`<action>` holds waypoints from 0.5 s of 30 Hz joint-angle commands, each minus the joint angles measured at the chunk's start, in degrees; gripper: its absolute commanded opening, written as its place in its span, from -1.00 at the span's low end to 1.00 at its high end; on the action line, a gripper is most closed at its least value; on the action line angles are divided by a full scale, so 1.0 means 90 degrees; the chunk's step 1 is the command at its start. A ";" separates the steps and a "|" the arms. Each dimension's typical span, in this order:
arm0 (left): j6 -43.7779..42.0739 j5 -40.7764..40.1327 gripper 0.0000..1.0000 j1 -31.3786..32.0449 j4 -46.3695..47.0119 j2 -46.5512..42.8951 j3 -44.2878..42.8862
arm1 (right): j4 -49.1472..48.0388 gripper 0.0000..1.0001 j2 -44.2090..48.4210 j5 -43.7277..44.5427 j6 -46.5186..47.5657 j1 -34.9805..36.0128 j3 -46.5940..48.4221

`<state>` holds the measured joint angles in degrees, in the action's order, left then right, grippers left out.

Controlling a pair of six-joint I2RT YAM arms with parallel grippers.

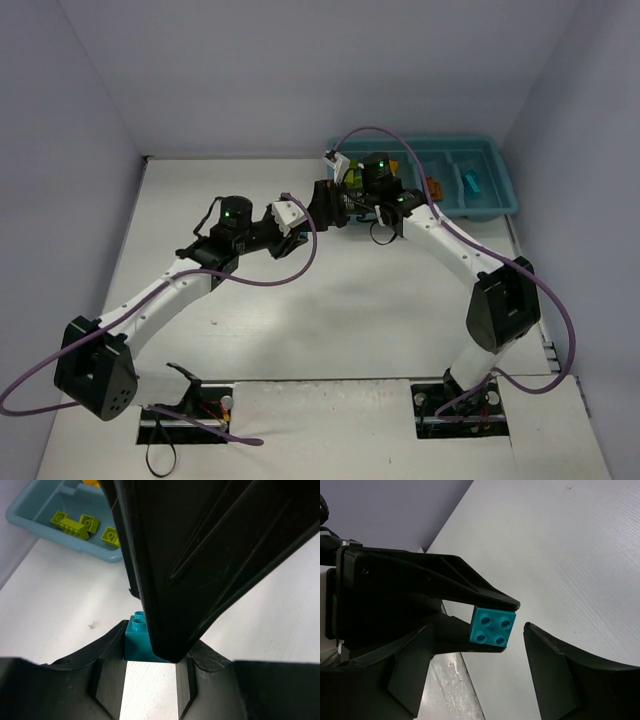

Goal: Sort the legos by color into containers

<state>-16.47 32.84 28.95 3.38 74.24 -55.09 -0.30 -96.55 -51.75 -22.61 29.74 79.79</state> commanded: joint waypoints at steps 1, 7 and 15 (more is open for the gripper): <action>-0.0094 0.0189 -0.66 0.0074 0.0474 -0.0182 -0.0392 | -0.0485 0.35 0.0035 -0.0032 -0.0076 0.0201 0.0070; -0.0084 0.0150 -0.66 0.0143 0.0562 -0.0123 -0.0393 | -0.0485 0.10 -0.0141 0.0046 -0.0095 0.0377 0.0129; -0.0104 -0.0172 -0.65 0.0143 0.0669 -0.0163 -0.0334 | -0.0348 -0.73 -0.0190 0.0212 0.0022 0.0387 0.0041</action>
<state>-16.49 31.62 29.69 2.87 74.26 -55.09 -1.50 -98.80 -47.70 -23.05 31.90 79.64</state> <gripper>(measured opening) 0.314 0.345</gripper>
